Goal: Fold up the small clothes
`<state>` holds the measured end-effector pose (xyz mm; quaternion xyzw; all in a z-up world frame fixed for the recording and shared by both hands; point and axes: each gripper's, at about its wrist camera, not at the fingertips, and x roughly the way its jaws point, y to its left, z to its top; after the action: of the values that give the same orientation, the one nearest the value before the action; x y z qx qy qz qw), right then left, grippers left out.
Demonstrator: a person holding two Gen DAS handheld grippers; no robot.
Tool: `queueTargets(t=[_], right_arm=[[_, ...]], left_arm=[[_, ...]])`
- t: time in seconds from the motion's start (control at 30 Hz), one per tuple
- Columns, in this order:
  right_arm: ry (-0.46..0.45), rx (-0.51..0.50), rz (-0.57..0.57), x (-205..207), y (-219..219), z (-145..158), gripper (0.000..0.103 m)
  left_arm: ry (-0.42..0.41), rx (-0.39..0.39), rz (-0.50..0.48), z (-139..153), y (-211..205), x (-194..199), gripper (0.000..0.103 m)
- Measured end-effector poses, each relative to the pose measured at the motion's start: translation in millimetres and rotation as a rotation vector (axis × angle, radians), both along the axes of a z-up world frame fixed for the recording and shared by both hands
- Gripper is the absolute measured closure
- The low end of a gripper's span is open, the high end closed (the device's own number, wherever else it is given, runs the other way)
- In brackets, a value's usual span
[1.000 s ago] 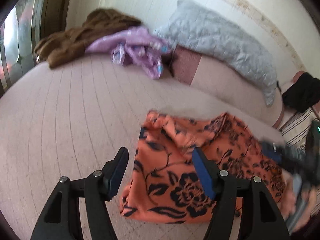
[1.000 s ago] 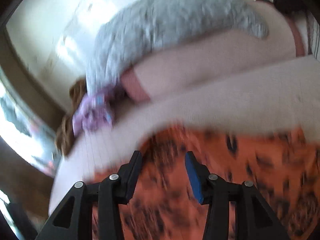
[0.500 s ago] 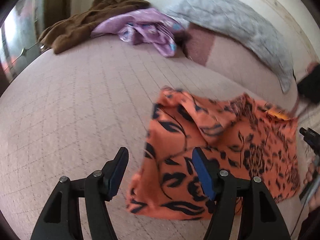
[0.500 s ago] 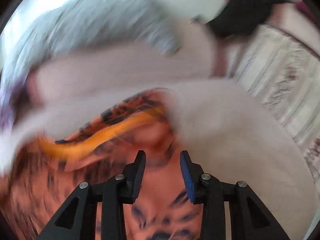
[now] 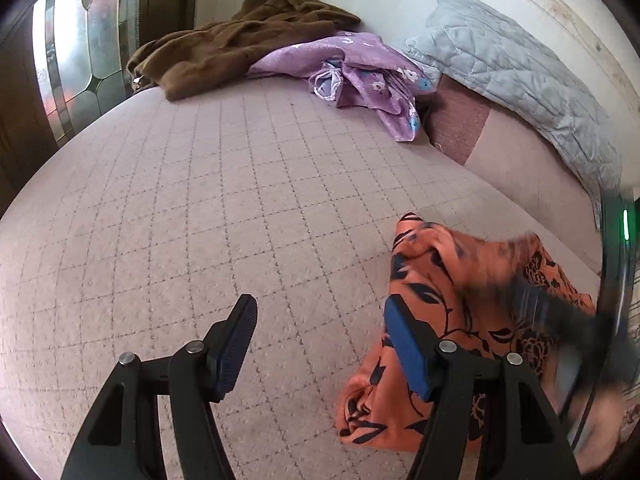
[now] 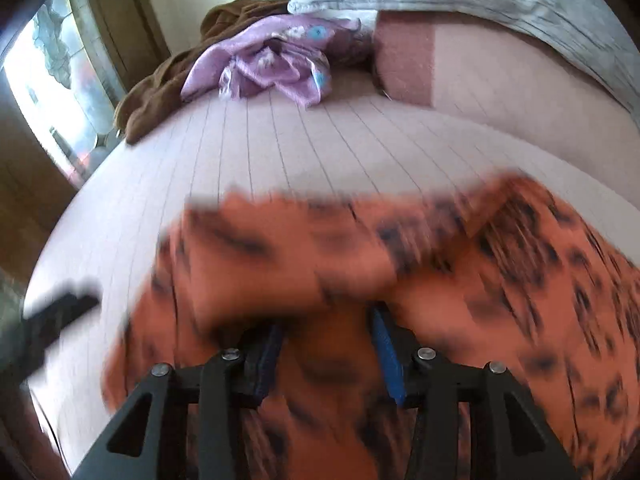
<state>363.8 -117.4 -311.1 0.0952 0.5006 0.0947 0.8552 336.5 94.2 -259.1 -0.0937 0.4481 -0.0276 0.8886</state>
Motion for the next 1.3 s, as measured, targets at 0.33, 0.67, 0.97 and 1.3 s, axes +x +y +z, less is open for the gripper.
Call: queueTargets(t=[0.33,0.67,0.97,1.3], right_arm=[[-0.119,0.19,-0.329,-17.8,-92.7,46.6,0.055],[0.095,0.053,-0.491,-172.4,-211.2,-25.7,0.066],[-0.05,0.025,-0.537,-201.4,-230.1,17.7,0.063],[0.037,-0.013,-0.545,-197.8,-241.1,-27.7,0.056]], left_arm=[[-0.063,-0.034,-0.129,7.7,-27.7,-4.1,0.036],[-0.005,0.265,-0.237,-27.1,-85.9,-17.3,0.035],[-0.169,0.229,-0.35,0.5,-108.5,-56.4,0.035],[-0.177,0.2,-0.379,2.2,-119.3,-53.1,0.035]])
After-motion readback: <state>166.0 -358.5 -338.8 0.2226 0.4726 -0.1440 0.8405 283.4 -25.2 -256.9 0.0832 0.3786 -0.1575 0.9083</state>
